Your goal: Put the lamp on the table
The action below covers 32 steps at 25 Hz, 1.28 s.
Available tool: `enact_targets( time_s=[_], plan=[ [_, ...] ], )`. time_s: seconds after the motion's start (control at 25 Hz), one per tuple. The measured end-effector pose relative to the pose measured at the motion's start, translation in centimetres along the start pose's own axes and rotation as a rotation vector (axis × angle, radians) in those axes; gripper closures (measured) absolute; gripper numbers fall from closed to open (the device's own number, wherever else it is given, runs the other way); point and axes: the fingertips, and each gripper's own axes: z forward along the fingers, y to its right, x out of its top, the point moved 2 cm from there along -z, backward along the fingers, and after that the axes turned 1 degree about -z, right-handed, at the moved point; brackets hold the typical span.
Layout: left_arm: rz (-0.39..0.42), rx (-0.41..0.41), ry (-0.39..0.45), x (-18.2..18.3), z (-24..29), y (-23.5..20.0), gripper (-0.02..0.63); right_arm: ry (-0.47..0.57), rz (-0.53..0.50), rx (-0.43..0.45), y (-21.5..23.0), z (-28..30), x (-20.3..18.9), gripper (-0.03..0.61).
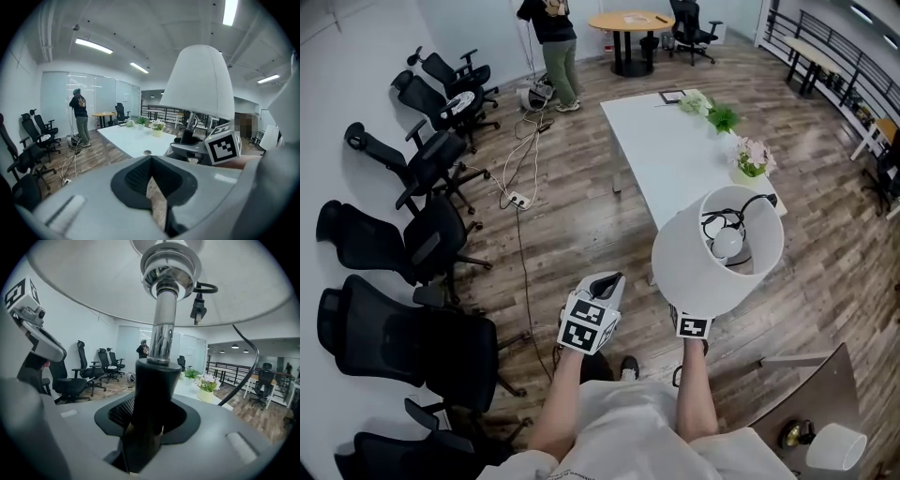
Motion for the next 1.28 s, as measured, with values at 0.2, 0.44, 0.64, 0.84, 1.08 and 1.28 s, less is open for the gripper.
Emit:
enact_targets(
  time_s=[0.2, 0.44, 0.64, 0.84, 1.08, 1.28],
  plan=[
    [0.001, -0.023, -0.014, 0.6, 2.2, -2.0, 0.612, -0.017, -0.002, -0.01, -0.3, 2.4, -0.1, 0.403],
    [-0.013, -0.101, -0.009, 1.9, 5.1, -4.9, 0.612, -0.007, -0.006, -0.042, 0.0, 6.6, 1.5, 0.405],
    [0.006, -0.136, -0.032, 3.7, 8.9, -8.6, 0.613, 0.0, 0.01, -0.082, 1.2, 11.0, 3.4, 0.407],
    [0.034, -0.187, -0.054, 6.1, 12.0, -13.1, 0.613, 0.01, 0.045, -0.133, 1.4, 15.4, 6.1, 0.407],
    [0.07, -0.26, -0.055, 9.5, 15.7, -18.4, 0.613, -0.004, 0.077, -0.225, 2.0, 20.4, 8.3, 0.407],
    [0.099, -0.308, -0.055, 11.1, 18.2, -22.8, 0.613, 0.001, 0.122, -0.31, 2.3, 23.9, 9.3, 0.408]
  ],
)
